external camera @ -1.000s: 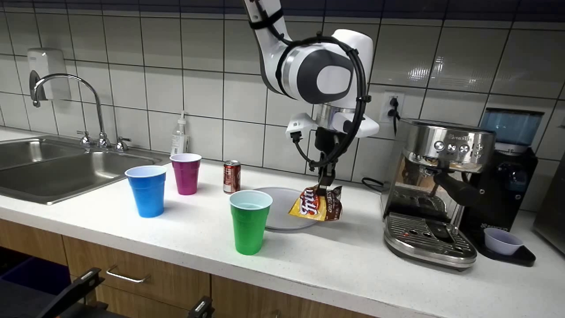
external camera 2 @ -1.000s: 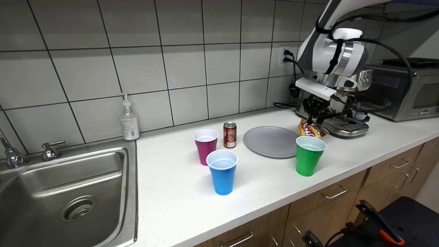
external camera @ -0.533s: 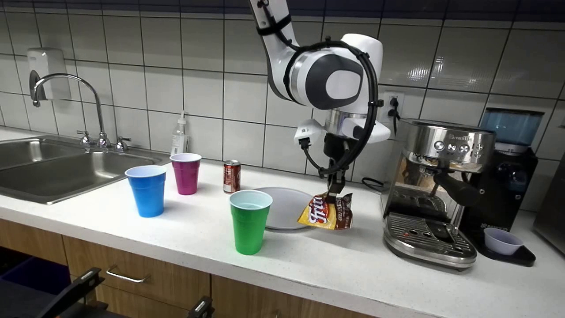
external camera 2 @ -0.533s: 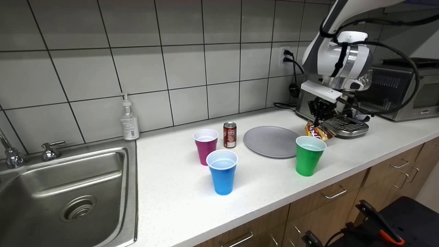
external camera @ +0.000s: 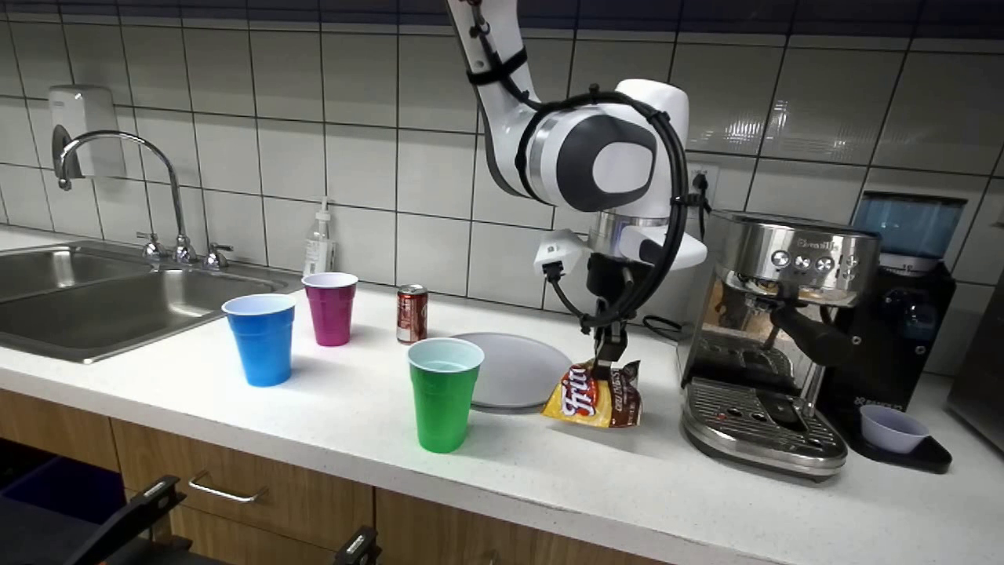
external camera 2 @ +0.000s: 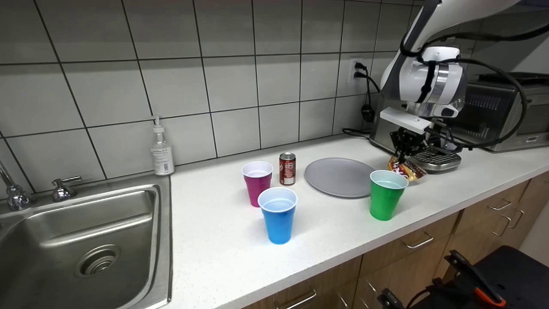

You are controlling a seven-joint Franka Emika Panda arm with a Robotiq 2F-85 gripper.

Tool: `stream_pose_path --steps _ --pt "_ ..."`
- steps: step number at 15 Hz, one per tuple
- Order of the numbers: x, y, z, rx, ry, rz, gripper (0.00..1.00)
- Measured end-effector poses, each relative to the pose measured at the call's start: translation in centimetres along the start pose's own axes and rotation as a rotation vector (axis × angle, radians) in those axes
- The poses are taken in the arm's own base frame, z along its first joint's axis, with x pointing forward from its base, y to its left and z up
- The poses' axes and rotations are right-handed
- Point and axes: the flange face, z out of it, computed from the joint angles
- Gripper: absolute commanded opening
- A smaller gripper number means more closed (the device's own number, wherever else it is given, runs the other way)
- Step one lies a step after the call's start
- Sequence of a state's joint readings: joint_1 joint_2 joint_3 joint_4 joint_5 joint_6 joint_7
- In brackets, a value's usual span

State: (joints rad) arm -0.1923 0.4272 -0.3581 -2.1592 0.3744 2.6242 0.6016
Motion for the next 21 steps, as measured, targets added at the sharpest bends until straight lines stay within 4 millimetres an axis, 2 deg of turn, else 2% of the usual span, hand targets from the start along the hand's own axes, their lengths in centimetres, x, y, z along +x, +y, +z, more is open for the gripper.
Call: stream_pose_path --steps 7,8,9,11,18,19,21 --pt "0.5 0.0 1.3 -0.032 0.012 0.012 0.0" --pt "0.5 0.0 1.4 -0.035 0.012 0.013 0.26" --pt "0.5 -0.1 1.5 -0.037 0.013 0.015 0.27" --pt "0.6 -0.1 1.5 -0.038 0.014 0.017 0.4" --pt "0.7 -0.5 1.0 -0.028 0.022 0.014 0.94" --pt "0.7 -0.6 0.8 -0.029 0.022 0.009 0.99" --pt "0.5 -0.7 0.4 -0.033 0.021 -0.006 1.0"
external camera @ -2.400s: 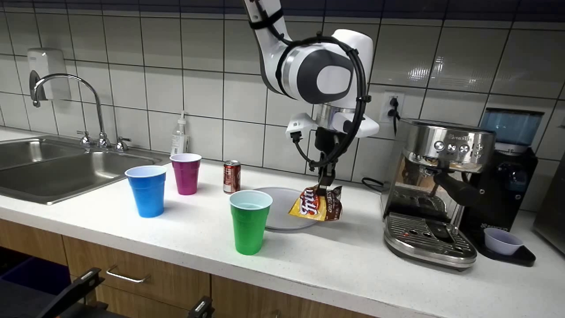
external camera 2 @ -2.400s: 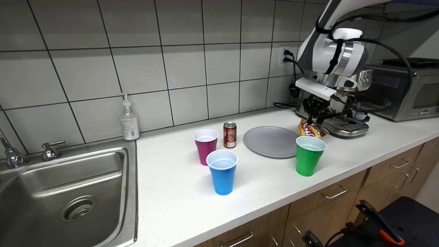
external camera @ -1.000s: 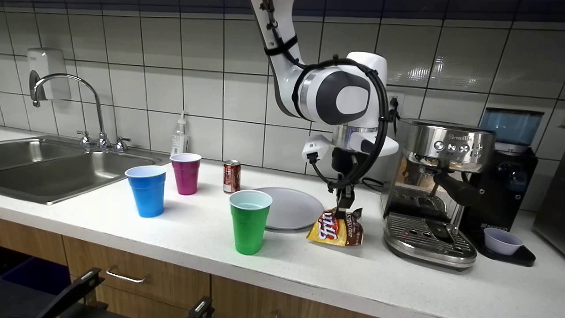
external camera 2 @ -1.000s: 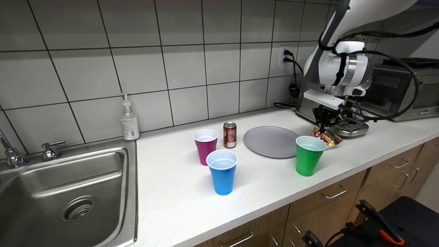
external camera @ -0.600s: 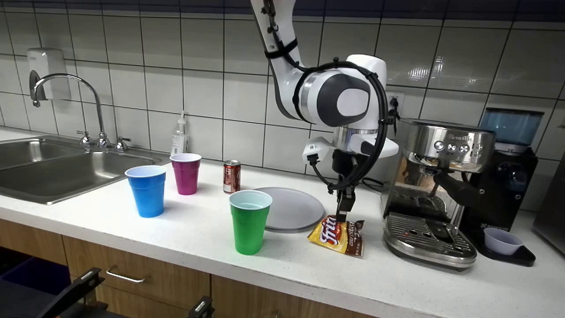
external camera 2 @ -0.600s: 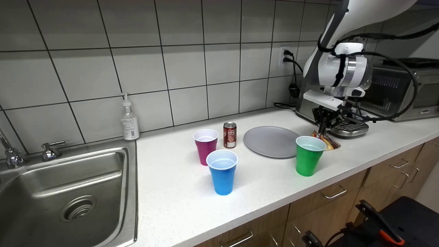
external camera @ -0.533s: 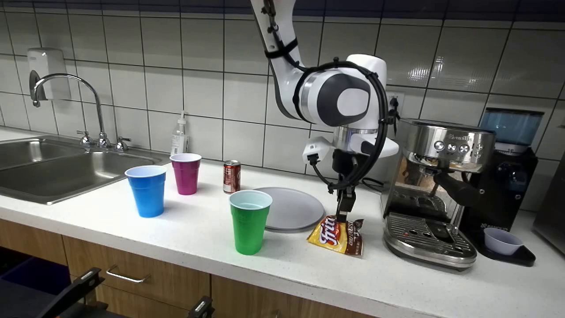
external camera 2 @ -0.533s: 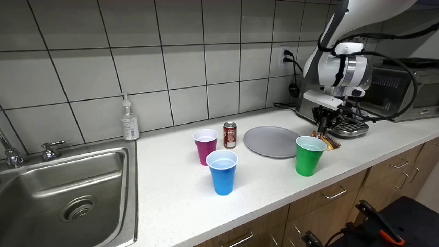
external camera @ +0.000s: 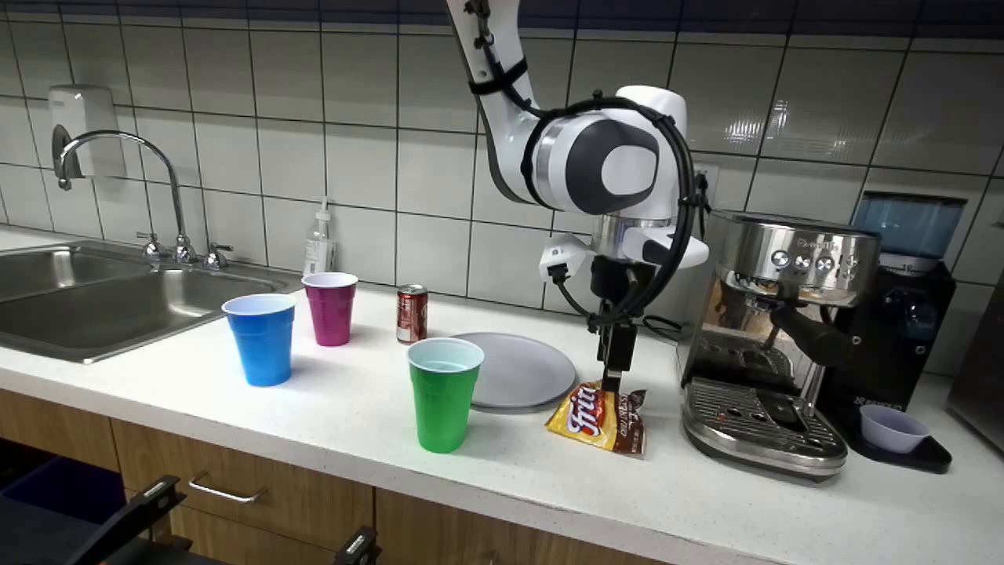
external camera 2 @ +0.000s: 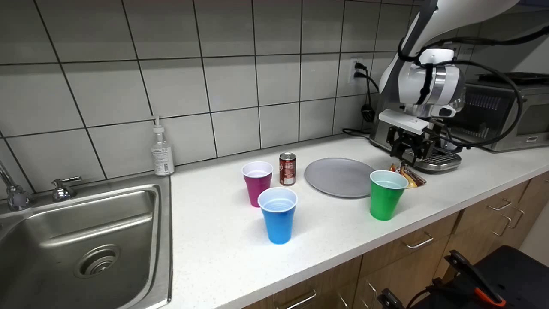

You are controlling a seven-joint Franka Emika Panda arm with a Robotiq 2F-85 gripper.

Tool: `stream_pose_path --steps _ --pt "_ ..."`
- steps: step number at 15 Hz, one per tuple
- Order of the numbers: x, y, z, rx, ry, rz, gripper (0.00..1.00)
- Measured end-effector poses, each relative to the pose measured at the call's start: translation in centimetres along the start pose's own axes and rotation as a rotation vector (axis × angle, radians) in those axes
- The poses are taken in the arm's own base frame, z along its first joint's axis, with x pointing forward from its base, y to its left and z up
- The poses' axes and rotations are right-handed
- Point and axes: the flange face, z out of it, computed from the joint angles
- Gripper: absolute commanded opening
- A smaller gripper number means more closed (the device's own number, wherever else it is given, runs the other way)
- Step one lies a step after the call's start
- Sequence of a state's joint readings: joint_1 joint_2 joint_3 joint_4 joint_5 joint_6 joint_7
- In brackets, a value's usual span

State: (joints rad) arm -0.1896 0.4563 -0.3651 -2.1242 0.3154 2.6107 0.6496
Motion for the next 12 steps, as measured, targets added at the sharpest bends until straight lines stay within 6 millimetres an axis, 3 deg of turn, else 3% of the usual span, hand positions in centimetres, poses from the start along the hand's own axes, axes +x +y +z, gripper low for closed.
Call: stream_pose_path --steps 12 --pt "-2.6 0.2 -3.7 -0.028 -0.008 -0.128 1.0"
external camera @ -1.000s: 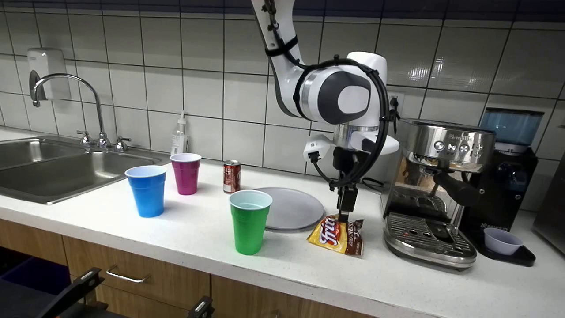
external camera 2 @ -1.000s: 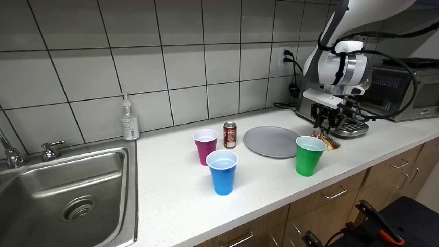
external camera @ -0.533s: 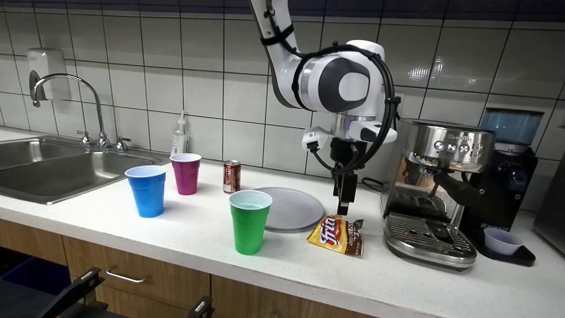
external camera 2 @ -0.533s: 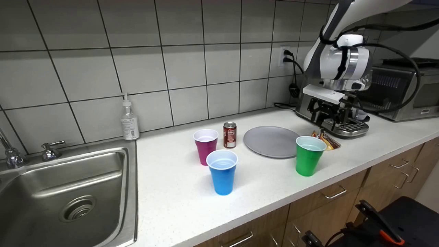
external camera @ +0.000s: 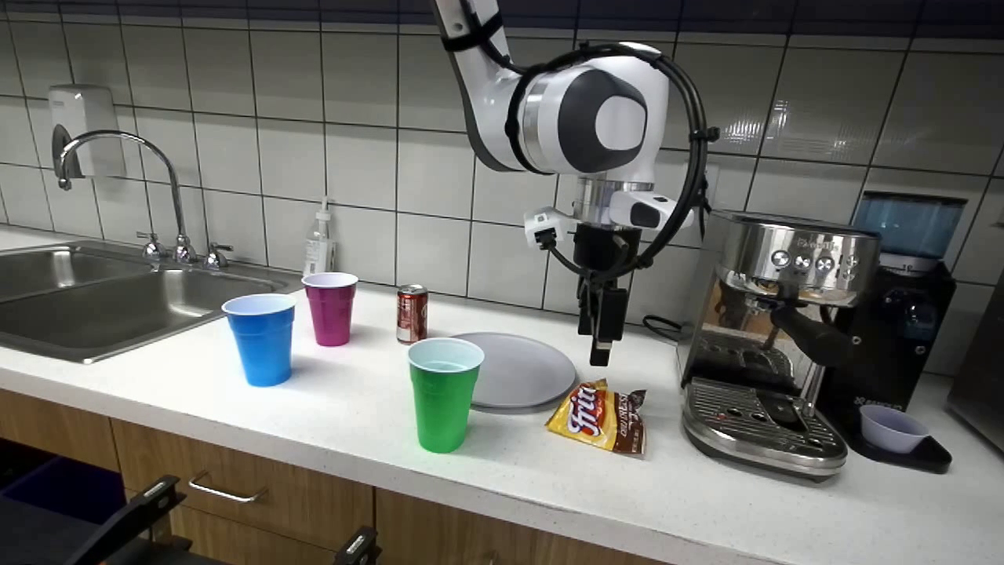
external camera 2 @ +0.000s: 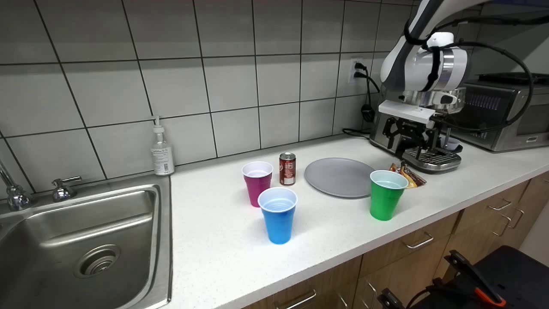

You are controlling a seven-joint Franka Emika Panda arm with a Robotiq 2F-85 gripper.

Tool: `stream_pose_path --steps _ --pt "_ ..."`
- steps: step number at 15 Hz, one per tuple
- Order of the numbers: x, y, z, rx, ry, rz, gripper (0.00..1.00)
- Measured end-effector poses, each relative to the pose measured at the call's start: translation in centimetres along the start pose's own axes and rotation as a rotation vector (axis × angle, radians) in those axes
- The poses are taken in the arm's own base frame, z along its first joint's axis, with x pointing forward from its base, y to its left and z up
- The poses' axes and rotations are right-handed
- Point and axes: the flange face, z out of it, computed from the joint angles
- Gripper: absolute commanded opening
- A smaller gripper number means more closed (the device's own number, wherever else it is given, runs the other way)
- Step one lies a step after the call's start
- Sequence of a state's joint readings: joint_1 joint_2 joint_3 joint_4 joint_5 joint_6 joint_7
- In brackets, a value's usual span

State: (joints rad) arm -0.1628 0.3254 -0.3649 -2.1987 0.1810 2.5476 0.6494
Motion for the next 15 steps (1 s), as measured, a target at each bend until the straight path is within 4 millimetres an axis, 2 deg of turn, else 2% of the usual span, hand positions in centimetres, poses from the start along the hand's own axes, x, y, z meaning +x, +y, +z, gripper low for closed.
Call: stream_pose_path --steps 7,15 --pt "-3.2 -0.8 -1.5 -0.003 0.006 -0.097 1.0" --pt "-8.5 -1.7 -3.3 -0.001 0.009 -0.211 1.0"
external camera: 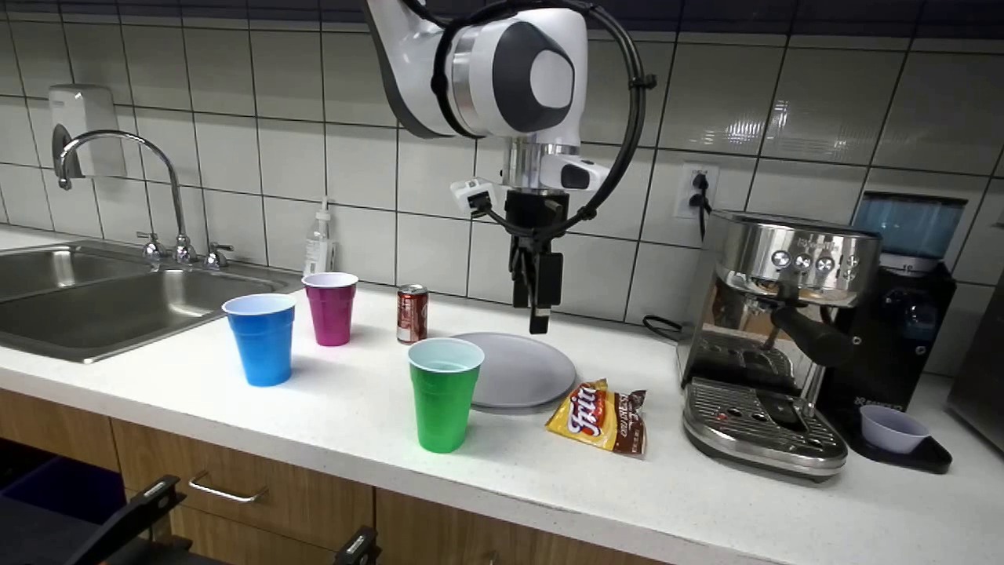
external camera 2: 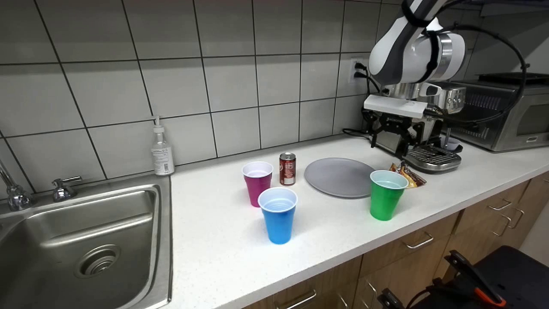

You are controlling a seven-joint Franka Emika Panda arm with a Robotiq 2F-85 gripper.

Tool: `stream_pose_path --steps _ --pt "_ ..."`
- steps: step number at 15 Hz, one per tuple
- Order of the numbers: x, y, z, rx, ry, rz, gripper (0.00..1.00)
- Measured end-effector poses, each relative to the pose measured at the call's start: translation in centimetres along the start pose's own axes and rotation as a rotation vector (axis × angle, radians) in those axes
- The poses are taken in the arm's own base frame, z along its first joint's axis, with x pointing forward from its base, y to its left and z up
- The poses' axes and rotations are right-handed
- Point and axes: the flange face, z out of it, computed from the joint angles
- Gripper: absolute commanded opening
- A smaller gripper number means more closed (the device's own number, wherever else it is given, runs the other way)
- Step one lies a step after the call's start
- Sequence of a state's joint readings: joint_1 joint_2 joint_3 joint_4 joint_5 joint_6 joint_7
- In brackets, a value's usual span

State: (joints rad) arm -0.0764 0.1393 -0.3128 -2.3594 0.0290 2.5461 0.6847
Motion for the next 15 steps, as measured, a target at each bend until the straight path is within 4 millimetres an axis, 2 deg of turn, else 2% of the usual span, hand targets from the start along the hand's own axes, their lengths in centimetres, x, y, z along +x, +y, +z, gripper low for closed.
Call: stream_pose_path --steps 10,15 --pt "-6.5 -0.6 -1.6 -0.005 0.002 -0.077 1.0" --pt "-9.0 -1.0 -1.7 -0.009 -0.002 -0.101 1.0"
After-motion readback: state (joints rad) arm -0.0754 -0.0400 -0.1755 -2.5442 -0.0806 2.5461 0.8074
